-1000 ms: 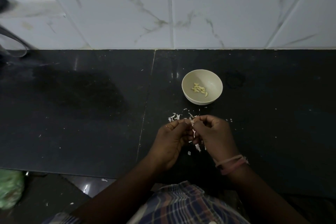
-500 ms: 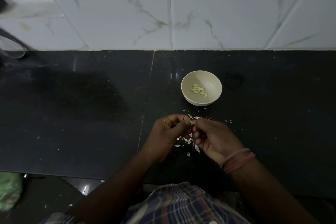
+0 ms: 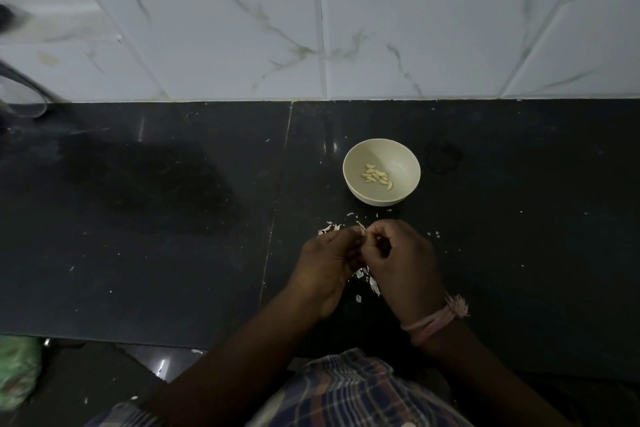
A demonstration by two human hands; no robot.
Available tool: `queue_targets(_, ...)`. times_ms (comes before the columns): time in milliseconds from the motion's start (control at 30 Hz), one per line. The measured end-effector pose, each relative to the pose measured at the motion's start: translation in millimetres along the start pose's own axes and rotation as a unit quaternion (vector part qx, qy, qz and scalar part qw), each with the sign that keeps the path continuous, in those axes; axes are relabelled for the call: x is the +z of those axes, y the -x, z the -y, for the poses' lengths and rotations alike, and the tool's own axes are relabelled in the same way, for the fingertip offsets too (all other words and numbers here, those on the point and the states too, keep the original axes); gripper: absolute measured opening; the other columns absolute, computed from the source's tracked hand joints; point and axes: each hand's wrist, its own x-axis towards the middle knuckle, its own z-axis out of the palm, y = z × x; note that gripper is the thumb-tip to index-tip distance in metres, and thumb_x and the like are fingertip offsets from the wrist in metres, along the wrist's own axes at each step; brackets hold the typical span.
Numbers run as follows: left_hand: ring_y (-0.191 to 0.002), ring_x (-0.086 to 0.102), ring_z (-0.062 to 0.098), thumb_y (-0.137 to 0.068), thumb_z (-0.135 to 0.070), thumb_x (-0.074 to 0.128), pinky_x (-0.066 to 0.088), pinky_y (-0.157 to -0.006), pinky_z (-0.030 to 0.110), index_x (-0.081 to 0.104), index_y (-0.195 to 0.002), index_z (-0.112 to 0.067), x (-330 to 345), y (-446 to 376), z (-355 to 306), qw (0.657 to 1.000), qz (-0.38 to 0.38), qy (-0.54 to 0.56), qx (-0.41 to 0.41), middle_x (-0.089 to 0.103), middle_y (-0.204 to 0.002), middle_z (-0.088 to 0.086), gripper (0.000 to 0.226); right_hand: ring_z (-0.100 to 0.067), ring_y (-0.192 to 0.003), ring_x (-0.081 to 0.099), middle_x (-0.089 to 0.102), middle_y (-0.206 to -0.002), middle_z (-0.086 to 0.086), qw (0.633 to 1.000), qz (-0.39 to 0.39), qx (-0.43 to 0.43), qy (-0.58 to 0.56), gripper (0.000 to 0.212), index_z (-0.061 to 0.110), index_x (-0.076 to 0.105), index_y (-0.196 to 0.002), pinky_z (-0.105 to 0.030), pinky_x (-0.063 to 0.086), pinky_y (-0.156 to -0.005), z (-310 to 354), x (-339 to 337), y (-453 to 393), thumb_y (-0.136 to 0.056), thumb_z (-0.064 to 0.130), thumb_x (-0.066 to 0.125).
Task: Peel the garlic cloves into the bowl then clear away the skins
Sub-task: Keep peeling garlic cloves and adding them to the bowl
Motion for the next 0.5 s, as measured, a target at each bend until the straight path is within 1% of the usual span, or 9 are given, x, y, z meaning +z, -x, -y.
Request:
queue_targets(67,-0.071,0.071,0.019,-0.097,-0.004,0.059,0.059,-0.065,0.026,0.071,-0.089,0.002,-1.8,0.4,1.1,1.0,-0.017,0.011,0.002,0.072,-0.08,0.014,0.016,-0.012,-0.073,0.063,0.068,-0.082,0.003,1.0,0.005,0.006,-0.011,0.011,0.015,0.071,-0.086,-0.036,0.055,-0.069,-1.0,0.6,-0.5,-0.08,0.007,0.076)
queue_targets(167,-0.07,0.072,0.02,-0.1,-0.005,0.056,0.059,-0.064,0.026,0.07,-0.092,0.004,-0.2,1.4,1.1,0.999,-0.027,0.02,0.001,0.073,-0.083,0.017,0.017,-0.013,-0.074,0.064,0.069,-0.084,0.002,1.0,0.012,-0.012,-0.009,0.008,0.014,0.073,-0.089,-0.034,0.056,-0.069,-0.6,4.0,0.6,-0.083,0.01,0.077)
queue_targets(233,-0.069,0.073,0.019,-0.1,-0.005,0.055,0.06,-0.064,0.026,0.069,-0.091,0.004,1.6,2.0,0.9,0.999,-0.029,0.03,-0.001,0.073,-0.082,0.016,0.019,-0.01,-0.075,0.064,0.07,-0.087,0.004,1.0,0.006,0.008,-0.018,0.009,0.014,0.073,-0.093,-0.03,0.055,-0.071,-1.7,6.1,1.5,-0.085,0.015,0.078)
queue_targets(300,-0.068,0.072,0.016,-0.1,-0.005,0.056,0.06,-0.066,0.024,0.069,-0.089,0.002,2.4,1.2,-0.6,0.998,-0.039,0.051,-0.007,0.072,-0.077,0.012,0.019,-0.006,-0.077,0.065,0.071,-0.09,0.005,0.998,-0.009,0.041,-0.041,0.011,0.015,0.074,-0.096,-0.027,0.055,-0.073,-3.2,6.3,-0.5,-0.086,0.015,0.078)
queue_targets(367,-0.069,0.071,0.014,-0.099,-0.004,0.057,0.06,-0.067,0.023,0.069,-0.09,0.0,1.2,-0.6,-1.4,0.997,-0.045,0.065,-0.011,0.071,-0.076,0.009,0.016,-0.004,-0.078,0.066,0.071,-0.087,0.009,0.997,-0.003,0.048,-0.058,0.007,0.018,0.075,-0.093,-0.028,0.056,-0.075,-2.9,4.2,-2.5,-0.087,0.015,0.077)
queue_targets(433,-0.074,0.071,0.017,-0.099,-0.004,0.058,0.061,-0.071,0.025,0.069,-0.094,0.001,-0.1,-1.9,-1.0,0.997,-0.039,0.069,-0.011,0.071,-0.081,0.012,0.013,-0.001,-0.079,0.065,0.07,-0.085,0.012,0.995,0.017,0.057,-0.077,0.005,0.022,0.075,-0.092,-0.028,0.056,-0.075,-1.1,1.9,-2.6,-0.088,0.019,0.075)
queue_targets(500,-0.08,0.071,0.02,-0.098,-0.004,0.06,0.061,-0.076,0.027,0.069,-0.101,0.002,-1.9,-4.3,-0.7,0.997,-0.038,0.073,-0.007,0.072,-0.087,0.015,0.011,0.0,-0.082,0.065,0.07,-0.088,0.014,0.992,0.029,0.071,-0.099,0.008,0.024,0.074,-0.096,-0.026,0.056,-0.075,-1.1,1.5,-2.7,-0.088,0.022,0.076)
